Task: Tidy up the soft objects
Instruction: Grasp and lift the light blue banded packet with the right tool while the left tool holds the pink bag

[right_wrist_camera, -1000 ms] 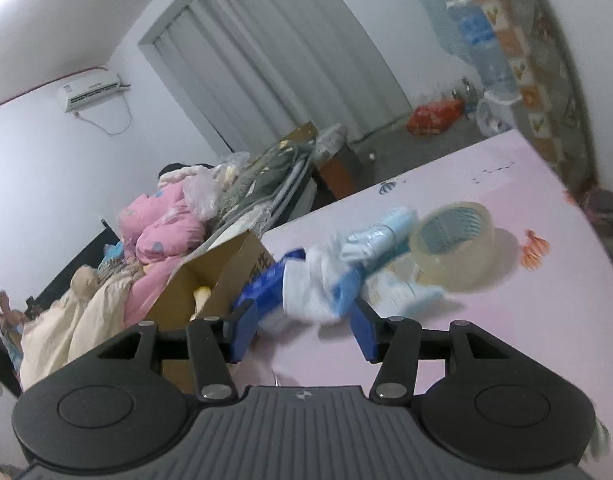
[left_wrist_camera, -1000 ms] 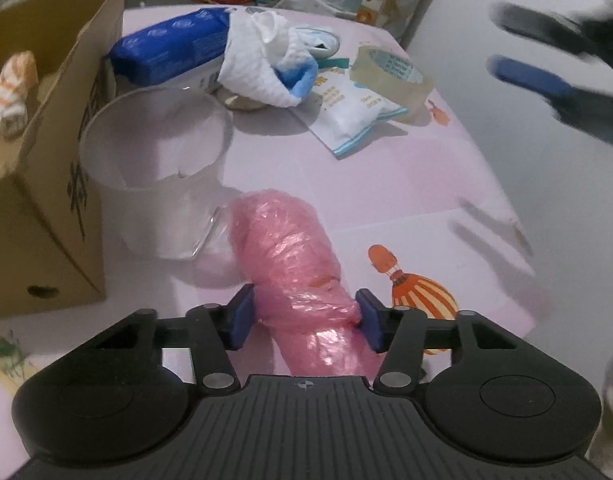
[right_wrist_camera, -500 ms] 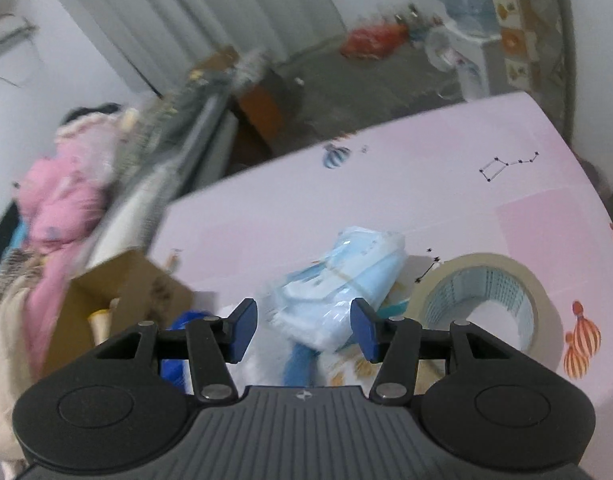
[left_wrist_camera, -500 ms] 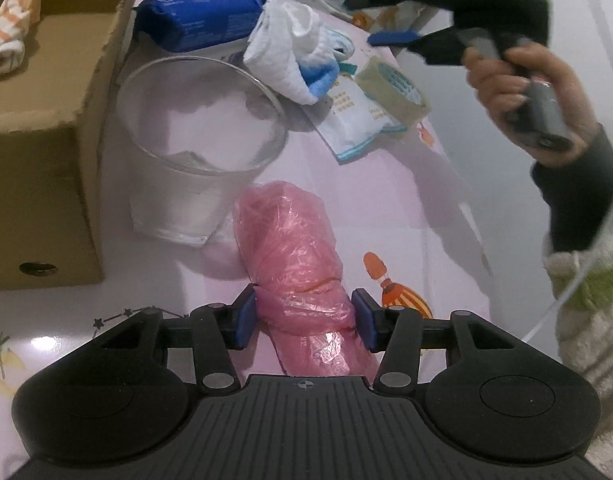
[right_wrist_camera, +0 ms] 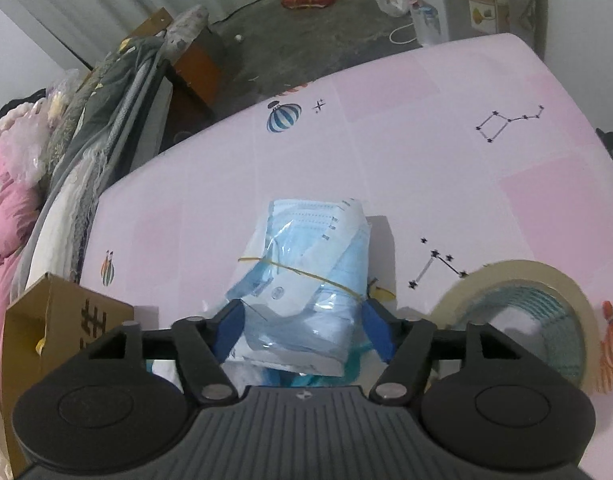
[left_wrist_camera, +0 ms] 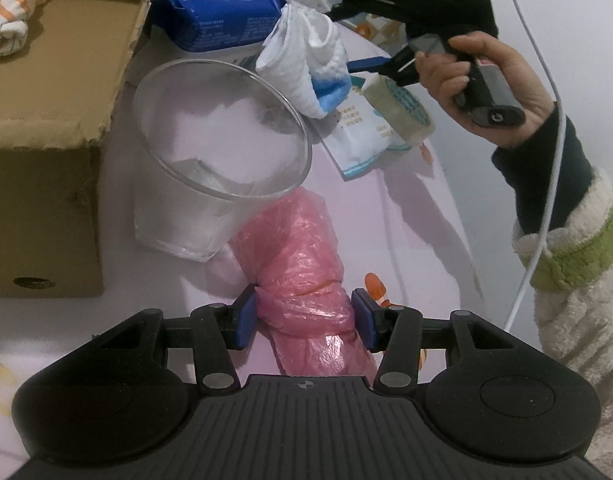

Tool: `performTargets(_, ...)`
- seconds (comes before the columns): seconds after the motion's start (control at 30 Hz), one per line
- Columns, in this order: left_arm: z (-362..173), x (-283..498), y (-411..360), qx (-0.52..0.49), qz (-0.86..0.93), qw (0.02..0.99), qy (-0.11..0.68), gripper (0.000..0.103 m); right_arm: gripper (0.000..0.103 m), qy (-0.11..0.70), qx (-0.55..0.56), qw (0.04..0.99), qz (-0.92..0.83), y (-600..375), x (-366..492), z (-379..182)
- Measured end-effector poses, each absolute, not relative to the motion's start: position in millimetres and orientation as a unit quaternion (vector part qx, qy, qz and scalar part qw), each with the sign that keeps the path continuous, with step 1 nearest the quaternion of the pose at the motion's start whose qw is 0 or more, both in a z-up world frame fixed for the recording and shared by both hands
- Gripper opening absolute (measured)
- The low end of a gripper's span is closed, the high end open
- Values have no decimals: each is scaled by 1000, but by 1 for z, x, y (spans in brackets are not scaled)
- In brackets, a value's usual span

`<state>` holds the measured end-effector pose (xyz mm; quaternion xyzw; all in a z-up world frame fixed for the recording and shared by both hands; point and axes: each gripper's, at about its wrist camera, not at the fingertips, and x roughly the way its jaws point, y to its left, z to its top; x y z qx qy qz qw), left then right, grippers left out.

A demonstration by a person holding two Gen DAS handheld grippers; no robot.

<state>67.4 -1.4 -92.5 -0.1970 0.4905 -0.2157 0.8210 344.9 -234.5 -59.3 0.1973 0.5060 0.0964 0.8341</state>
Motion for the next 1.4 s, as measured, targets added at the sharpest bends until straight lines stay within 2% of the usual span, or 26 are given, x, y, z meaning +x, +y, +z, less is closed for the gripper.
performTargets(0.2, -90, 65, 2, -201, -214, 820, 490, 49, 65, 497, 234, 829, 105, -237, 348, -64)
performTargets(0.27, -91, 66, 1, -200, -213, 821, 490, 48, 61, 488, 228, 836, 102, -237, 349, -62)
performTargets(0.33, -90, 66, 0, -198, -212, 822, 490, 49, 43, 481, 212, 845, 97, -237, 348, -62)
performTargets(0.37, -90, 66, 0, -197, -211, 823, 490, 48, 38, 478, 209, 847, 101, -237, 349, -62)
performTargets(0.4, -90, 66, -1, -196, -211, 823, 489, 48, 23, 476, 208, 848, 107, -237, 349, -62)
performTargets(0.43, -89, 66, -1, -196, -210, 824, 489, 49, 17, 473, 207, 849, 111, -237, 348, -61)
performTargets(0.5, -88, 65, -2, -194, -209, 824, 489, 48, 14, 456, 194, 861, 114, -236, 342, -56)
performTargets(0.8, -86, 64, -6, -190, -201, 828, 487, 49, 13, 374, 150, 908, 111, -249, 299, -16)
performTargets(1.03, -86, 61, -8, -186, -203, 830, 486, 49, 13, 315, 133, 933, 111, -291, 207, 20)
performTargets(1.17, -85, 61, -11, -180, -203, 832, 484, 49, 13, 326, 133, 929, 116, -308, 152, 16)
performTargets(1.4, -84, 60, -9, -181, -204, 832, 483, 49, 14, 385, 188, 893, 136, -310, 95, -38)
